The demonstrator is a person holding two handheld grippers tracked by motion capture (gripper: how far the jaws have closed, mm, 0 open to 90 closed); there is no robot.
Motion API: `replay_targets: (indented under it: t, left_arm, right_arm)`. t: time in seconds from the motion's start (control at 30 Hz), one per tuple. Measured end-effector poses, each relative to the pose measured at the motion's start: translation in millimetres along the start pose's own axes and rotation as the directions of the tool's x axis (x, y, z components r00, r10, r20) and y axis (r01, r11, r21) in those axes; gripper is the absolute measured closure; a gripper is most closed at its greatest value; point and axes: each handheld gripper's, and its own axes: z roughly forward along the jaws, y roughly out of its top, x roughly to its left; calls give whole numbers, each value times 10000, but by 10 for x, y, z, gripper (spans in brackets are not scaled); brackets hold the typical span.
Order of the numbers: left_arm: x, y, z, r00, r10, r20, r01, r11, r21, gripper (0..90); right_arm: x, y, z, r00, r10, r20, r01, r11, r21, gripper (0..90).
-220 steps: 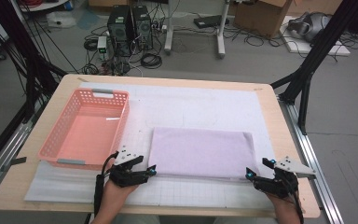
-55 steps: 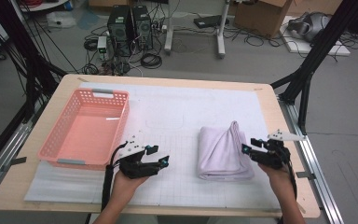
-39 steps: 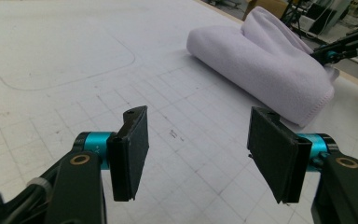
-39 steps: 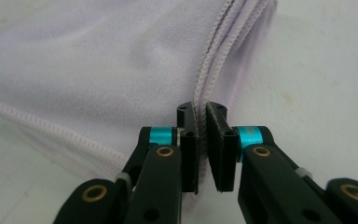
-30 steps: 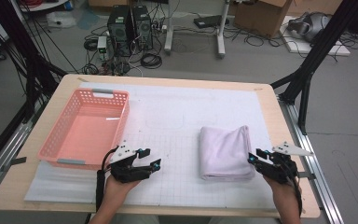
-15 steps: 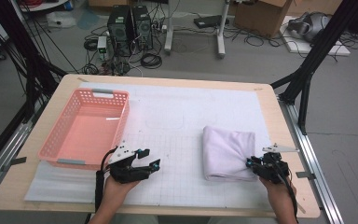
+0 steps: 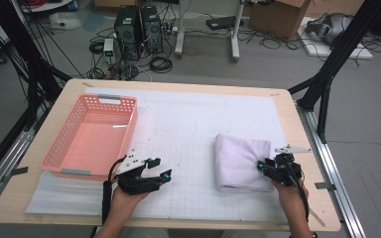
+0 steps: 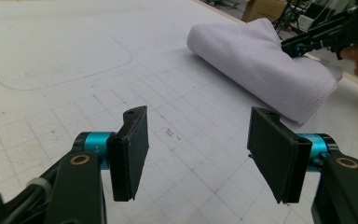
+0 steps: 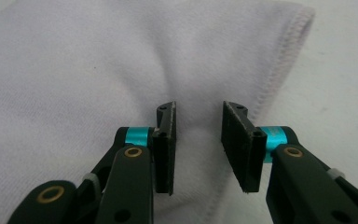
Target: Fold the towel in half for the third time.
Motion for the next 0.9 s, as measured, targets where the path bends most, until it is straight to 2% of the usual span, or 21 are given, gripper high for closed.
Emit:
replay_targets:
  t: [0.1,0.17,0.27,0.33,0.4,0.5,0.57,0.67,0.7,0.77,0.8,0.87,0.9]
  left_arm:
    - [2,0,7,10000,-12,-16,12,10000,7,387]
    - [5,2,10,10000,-37,-13,37,10000,6,387]
    - [11,3,12,10000,-51,18,51,10000,1,388]
    - [14,-3,16,10000,-81,1,81,10000,28,387]
    - [13,-6,19,10000,-90,4,90,9999,50,387]
    - [11,-7,17,10000,-90,20,89,10000,30,387]
    - [15,-9,15,10000,-76,0,76,10000,53,387]
    - [21,-9,14,10000,-96,-11,96,9999,65,388]
    - [21,-9,15,10000,-95,-1,95,9999,60,387]
    - [18,-9,18,10000,-86,1,86,10000,26,387]
    - [16,-10,19,10000,-84,11,84,10000,28,387]
    - [12,-12,25,10000,-57,20,57,10000,29,385]
    - [7,-11,27,10000,-39,31,39,10000,34,384]
  right_arm:
    - [49,135,-26,9992,-119,-378,93,9975,-701,605]
    - [109,277,38,9975,-260,-653,194,9947,-1005,586]
    - [224,493,224,9956,-727,-594,681,9948,-757,587]
    - [303,614,360,9946,-829,-624,799,9955,-500,598]
    - [377,705,496,9938,-956,-569,947,9954,-174,621]
    - [488,784,694,9899,-1347,-435,1368,9894,483,649]
    - [571,814,772,9884,-1348,-693,1384,9891,498,652]
    - [713,853,855,9751,-1679,-1450,1741,9843,307,614]
    - [759,854,878,9699,-1829,-1608,1893,9816,253,600]
    - [805,853,880,9646,-2078,-1621,2125,9771,117,567]
    - [782,858,857,9624,-2057,-1773,2088,9780,-14,524]
    - [693,861,750,9599,-1729,-2207,1636,9847,-600,522]
    - [642,851,675,9629,-1678,-2111,1520,9843,-893,542]
